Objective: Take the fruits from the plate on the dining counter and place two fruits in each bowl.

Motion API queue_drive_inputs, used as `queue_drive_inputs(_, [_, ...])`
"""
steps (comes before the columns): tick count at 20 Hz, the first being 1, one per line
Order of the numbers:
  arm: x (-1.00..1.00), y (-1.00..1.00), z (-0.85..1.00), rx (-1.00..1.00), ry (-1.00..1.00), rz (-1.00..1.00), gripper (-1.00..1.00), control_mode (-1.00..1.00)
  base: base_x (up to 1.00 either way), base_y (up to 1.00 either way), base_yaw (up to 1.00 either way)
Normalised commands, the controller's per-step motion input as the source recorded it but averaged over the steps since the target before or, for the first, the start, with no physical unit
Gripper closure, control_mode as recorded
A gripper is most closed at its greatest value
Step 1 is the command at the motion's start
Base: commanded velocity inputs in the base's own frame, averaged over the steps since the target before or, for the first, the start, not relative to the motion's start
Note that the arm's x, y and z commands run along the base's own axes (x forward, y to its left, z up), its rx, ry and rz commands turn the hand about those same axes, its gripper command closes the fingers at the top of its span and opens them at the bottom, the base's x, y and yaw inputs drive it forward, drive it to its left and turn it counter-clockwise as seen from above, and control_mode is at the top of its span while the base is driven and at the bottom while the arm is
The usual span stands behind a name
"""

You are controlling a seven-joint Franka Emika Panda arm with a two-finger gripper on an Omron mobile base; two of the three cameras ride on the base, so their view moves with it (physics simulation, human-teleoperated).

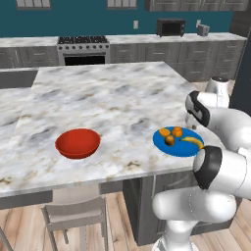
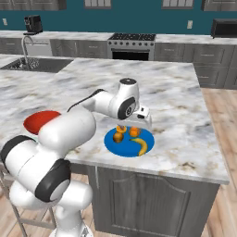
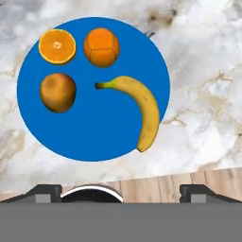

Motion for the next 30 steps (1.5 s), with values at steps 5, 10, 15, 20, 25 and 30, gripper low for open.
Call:
queue_drive_inputs(5, [0.28,-0.45,-0.36,0.0,0.11,0.0,-1.0,-1.0,0.0,0.0,0.0])
queue_drive_inputs(10, [0.06,-0.46,-0.31,0.0,0.06,0.0,-1.0,-1.0,0.0,0.0,0.0])
queue_drive_inputs(15, [0.17,-0.09,-0.45,0.0,0.01,0.0,-1.0,-1.0,0.0,0.0,0.0])
queue_drive_inputs(20, [0.33,0.0,-0.54,0.0,0.0,0.0,-1.0,-1.0,0.0,0.0,0.0])
queue_drive_inputs(25, [0.31,0.0,-0.41,0.0,0.0,0.0,-1.0,-1.0,0.0,0.0,0.0])
queue_drive_inputs(30, [0.15,0.0,-0.31,0.0,0.0,0.0,-1.0,-1.0,0.0,0.0,0.0])
